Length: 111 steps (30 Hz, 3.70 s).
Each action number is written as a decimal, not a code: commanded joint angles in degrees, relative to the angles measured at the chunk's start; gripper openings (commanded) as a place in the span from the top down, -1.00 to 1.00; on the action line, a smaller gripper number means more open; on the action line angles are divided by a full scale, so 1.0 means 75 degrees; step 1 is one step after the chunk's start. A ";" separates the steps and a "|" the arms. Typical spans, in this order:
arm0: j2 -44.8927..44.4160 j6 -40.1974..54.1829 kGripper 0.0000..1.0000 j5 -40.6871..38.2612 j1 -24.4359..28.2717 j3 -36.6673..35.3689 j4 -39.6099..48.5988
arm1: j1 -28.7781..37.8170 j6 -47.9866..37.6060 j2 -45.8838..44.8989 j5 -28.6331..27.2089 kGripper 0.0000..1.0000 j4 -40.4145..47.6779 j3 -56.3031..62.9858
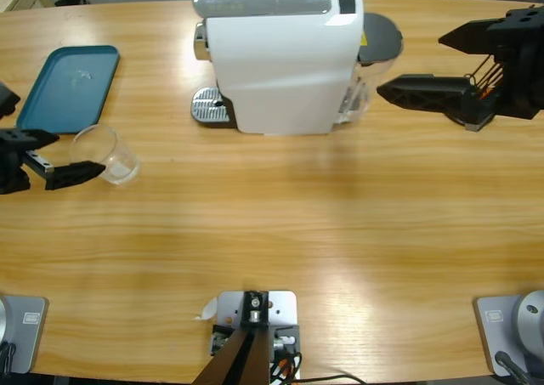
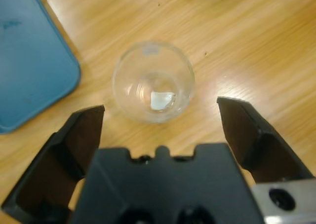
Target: Pour coffee
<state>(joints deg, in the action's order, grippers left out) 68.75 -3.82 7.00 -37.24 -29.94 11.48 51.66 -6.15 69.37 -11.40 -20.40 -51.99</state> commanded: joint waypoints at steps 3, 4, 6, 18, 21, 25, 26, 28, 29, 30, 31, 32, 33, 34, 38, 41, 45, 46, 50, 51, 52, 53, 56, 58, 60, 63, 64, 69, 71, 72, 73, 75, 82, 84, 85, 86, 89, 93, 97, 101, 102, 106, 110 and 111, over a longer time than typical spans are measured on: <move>0.0431 0.0052 -1.00 -0.0016 0.0231 0.0856 -0.1613 | 0.0050 -0.0132 0.0393 -0.0062 -1.00 0.0213 0.0522; 0.0546 0.0052 -1.00 -0.0126 0.0231 0.0920 -0.1812 | 0.0050 -0.0144 0.0419 -0.0062 -1.00 0.0257 0.0534; 0.0733 0.0061 -1.00 -0.0284 0.0231 0.1020 -0.2077 | 0.0050 -0.0200 0.0487 -0.0062 -1.00 0.0320 0.0545; 0.1188 0.0113 -0.28 -0.0312 0.0231 0.1273 -0.2604 | 0.0050 -0.0458 0.0630 -0.0048 -1.00 0.0728 0.0791; 0.1420 0.0148 0.09 -0.0370 0.0231 0.1255 -0.2709 | 0.0024 -0.0467 0.0606 -0.0039 -1.00 0.0747 0.0770; 0.1591 0.0169 1.00 -0.0405 0.0234 0.1250 -0.2817 | -0.0100 -0.0467 0.0592 -0.0041 -1.00 0.0834 0.0733; 0.1591 0.0169 1.00 -0.0405 0.0234 0.1250 -0.2817 | -0.0105 -0.0467 0.0583 -0.0050 -1.00 0.0834 0.0733; 0.1568 0.0178 1.00 -0.0394 0.0231 0.1243 -0.2820 | -0.0110 -0.0469 0.0550 -0.0050 -1.00 0.0834 0.0770; 0.1528 0.0221 1.00 -0.0368 0.0231 0.1205 -0.2810 | -0.0112 -0.0469 0.0526 -0.0057 -1.00 0.0834 0.0798; 0.1448 0.0298 1.00 -0.0342 0.0231 0.1116 -0.2775 | -0.0112 -0.0469 0.0501 -0.0064 -1.00 0.0834 0.0826; 0.1354 0.0516 1.00 -0.0405 0.0231 0.0966 -0.2681 | -0.0114 -0.0469 0.0482 -0.0074 -1.00 0.0834 0.0852; 0.1298 0.0835 1.00 -0.0523 0.0234 0.0760 -0.2574 | -0.0121 -0.0469 0.0466 -0.0074 -1.00 0.0834 0.0883; 0.1275 0.1137 1.00 -0.0701 0.0269 0.0498 -0.2426 | -0.0126 -0.0469 0.0466 -0.0074 -1.00 0.0834 0.0897; 0.1275 0.1439 1.00 -0.1017 0.0395 0.0132 -0.2208 | -0.0128 -0.0469 0.0466 -0.0074 -1.00 0.0834 0.0899; 0.1633 0.2288 1.00 -0.2086 0.0733 -0.1054 -0.1760 | -0.0203 -0.0469 0.0477 -0.0046 -1.00 0.0869 0.0897; 0.2292 0.3389 1.00 -0.2880 0.1084 -0.1455 -0.1627 | -0.0269 -0.0467 0.0468 -0.0039 -1.00 0.0857 0.0909; 0.2897 0.3996 1.00 -0.3171 0.1441 -0.1769 -0.1638 | -0.0335 -0.0458 0.0444 0.0006 -1.00 0.0845 0.0974; 0.3054 0.4011 1.00 -0.3183 0.1490 -0.1865 -0.1662 | -0.0379 -0.0448 0.0480 0.0048 -1.00 0.0848 0.0986; 0.3630 0.4060 1.00 -0.3403 0.1602 -0.2296 -0.1880 | -0.0578 -0.0373 0.0651 0.0203 -1.00 0.0885 0.1002; 0.3790 0.4060 1.00 -0.3506 0.1593 -0.2439 -0.1889 | -0.0606 -0.0364 0.0693 0.0217 -1.00 0.0897 0.1002; 0.3954 0.4060 1.00 -0.3591 0.1569 -0.2563 -0.1908 | -0.0628 -0.0359 0.0756 0.0222 -1.00 0.0918 0.1002; 0.4118 0.4060 1.00 -0.3637 0.1541 -0.2685 -0.1945 | -0.0656 -0.0352 0.0834 0.0236 -1.00 0.0974 0.1012; 0.4345 0.4060 1.00 -0.3719 0.1501 -0.2842 -0.1999 | -0.0714 -0.0340 0.0993 0.0290 -1.00 0.1113 0.1016; 0.4436 0.4060 1.00 -0.3745 0.1448 -0.2863 -0.1997 | -0.0724 -0.0340 0.1115 0.0280 -1.00 0.1169 0.1012; 0.4561 0.4060 1.00 -0.3750 0.1408 -0.2828 -0.2018 | -0.0742 -0.0329 0.1171 0.0266 -1.00 0.1239 0.1002; 0.4762 0.4060 1.00 -0.3776 0.1359 -0.2816 -0.2217 | -0.0759 -0.0296 0.1152 0.0266 -1.00 0.1267 0.1005; 0.4816 0.4057 1.00 -0.3783 0.1349 -0.2835 -0.2302 | -0.0759 -0.0294 0.1145 0.0271 -1.00 0.1265 0.1023; 0.5079 0.4022 1.00 -0.3881 0.1216 -0.2934 -0.2499 | -0.0759 -0.0294 0.1091 0.0247 -1.00 0.1267 0.1108; 0.5083 0.4013 1.00 -0.3893 0.1192 -0.2891 -0.2531 | -0.0759 -0.0282 0.1122 0.0243 -1.00 0.1277 0.1096; 0.5083 0.4013 1.00 -0.3898 0.1192 -0.2863 -0.2557 | -0.0759 -0.0282 0.1138 0.0243 -1.00 0.1300 0.1087; 0.5090 0.4013 1.00 -0.3898 0.1192 -0.2852 -0.2571 | -0.0759 -0.0282 0.1155 0.0243 -1.00 0.1307 0.1077; 0.5132 0.3961 1.00 -0.3961 0.1192 -0.2866 -0.2585 | -0.0759 -0.0282 0.1176 0.0243 -1.00 0.1314 0.1075; 0.5271 0.3861 1.00 -0.4223 0.1180 -0.2934 -0.2644 | -0.0759 -0.0268 0.1145 0.0231 -1.00 0.1314 0.1096; 0.5299 0.3853 1.00 -0.4223 0.1180 -0.2950 -0.2674 | -0.0759 -0.0261 0.1157 0.0231 -1.00 0.1314 0.1105; 0.5329 0.3825 1.00 -0.4219 0.1180 -0.2966 -0.2679 | -0.0759 -0.0261 0.1157 0.0231 -1.00 0.1314 0.1108; 0.5379 0.3802 1.00 -0.4207 0.1180 -0.2990 -0.2677 | -0.0759 -0.0258 0.1157 0.0231 -1.00 0.1314 0.1108; 0.5479 0.3403 0.10 -0.4041 0.1180 -0.2997 -0.2667 | -0.0759 -0.0258 0.1169 0.0259 -1.00 0.1314 0.1096; 0.5341 0.2970 -0.35 -0.3675 0.1169 -0.2912 -0.2679 | -0.0759 -0.0258 0.1169 0.0278 -1.00 0.1314 0.1077; 0.5275 0.2996 -0.35 -0.3677 0.1112 -0.2905 -0.2679 | -0.0759 -0.0258 0.1166 0.0275 -1.00 0.1314 0.1082; 0.5294 0.3064 -0.35 -0.3752 0.0984 -0.2830 -0.2679 | -0.0759 -0.0258 0.1145 0.0266 -1.00 0.1314 0.1089; 0.5294 0.3064 -0.35 -0.3764 0.0953 -0.2816 -0.2679 | -0.0759 -0.0258 0.1134 0.0266 -1.00 0.1314 0.1096; 0.5308 0.3017 -0.83 -0.3705 0.0901 -0.2788 -0.2651 | -0.0759 -0.0258 0.1122 0.0273 -1.00 0.1314 0.1103; 0.5215 0.3099 -0.84 -0.3715 0.0845 -0.2734 -0.2566 | -0.0759 -0.0258 0.1082 0.0278 -1.00 0.1314 0.1115; 0.5189 0.3143 -0.84 -0.3757 0.0834 -0.2727 -0.2559 | -0.0759 -0.0258 0.1061 0.0275 -1.00 0.1314 0.1119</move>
<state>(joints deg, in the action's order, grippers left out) 104.93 19.22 -21.11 -28.92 -52.36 -8.43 46.74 -8.71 76.70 -10.23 -10.85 -45.60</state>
